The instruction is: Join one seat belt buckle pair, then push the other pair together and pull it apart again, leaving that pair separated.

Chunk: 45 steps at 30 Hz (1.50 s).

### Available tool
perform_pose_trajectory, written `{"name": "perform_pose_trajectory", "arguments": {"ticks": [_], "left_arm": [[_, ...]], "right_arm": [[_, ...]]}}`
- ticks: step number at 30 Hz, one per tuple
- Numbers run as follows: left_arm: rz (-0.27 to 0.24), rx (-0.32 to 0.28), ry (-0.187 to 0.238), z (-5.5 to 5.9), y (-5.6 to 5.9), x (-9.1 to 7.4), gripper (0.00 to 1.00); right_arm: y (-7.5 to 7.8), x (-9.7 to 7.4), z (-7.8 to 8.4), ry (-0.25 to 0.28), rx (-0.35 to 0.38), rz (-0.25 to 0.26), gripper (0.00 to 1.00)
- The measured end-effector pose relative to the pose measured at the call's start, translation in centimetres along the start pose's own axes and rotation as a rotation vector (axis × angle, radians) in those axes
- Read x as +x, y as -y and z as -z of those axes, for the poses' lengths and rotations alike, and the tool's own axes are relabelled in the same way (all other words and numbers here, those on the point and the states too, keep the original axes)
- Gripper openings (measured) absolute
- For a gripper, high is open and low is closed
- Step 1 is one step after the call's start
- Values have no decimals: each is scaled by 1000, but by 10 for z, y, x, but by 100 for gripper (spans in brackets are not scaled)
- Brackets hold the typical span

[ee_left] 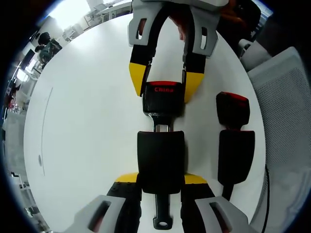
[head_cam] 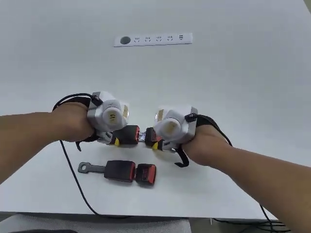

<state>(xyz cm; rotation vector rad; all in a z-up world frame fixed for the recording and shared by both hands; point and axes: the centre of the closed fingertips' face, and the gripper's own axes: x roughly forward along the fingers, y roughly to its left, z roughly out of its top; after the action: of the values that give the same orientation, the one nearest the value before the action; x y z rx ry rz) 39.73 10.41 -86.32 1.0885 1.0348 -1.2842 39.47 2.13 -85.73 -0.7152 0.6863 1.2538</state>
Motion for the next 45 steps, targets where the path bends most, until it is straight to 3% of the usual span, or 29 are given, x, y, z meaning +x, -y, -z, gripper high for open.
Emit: {"name": "perform_pose_trajectory", "arguments": {"ticks": [4,5,8,17,22,30,34,45], "left_arm": [[6,10,-11,-1,1,0,30],[5,10,-10,-1,1,0,30],[5,0,8,1,1,-1,30],[-3,6,7,1,2,-1,31],[-6,-12,18,1,1,0,31],[-6,-25,11,-2,2,-1,31],[-6,-33,-2,-2,4,-3,32],[-13,-35,19,-4,7,-8,32]], "right_arm": [[-2,8,-13,6,17,-9,30],[-2,7,-13,-10,-11,2,30],[0,6,-10,10,-5,-15,30],[-1,5,-9,10,-30,-20,31],[1,-3,2,1,-32,-17,31],[1,-15,18,32,-24,-12,32],[3,-27,35,12,-36,5,33],[12,-62,81,-35,-12,31,33]]}}
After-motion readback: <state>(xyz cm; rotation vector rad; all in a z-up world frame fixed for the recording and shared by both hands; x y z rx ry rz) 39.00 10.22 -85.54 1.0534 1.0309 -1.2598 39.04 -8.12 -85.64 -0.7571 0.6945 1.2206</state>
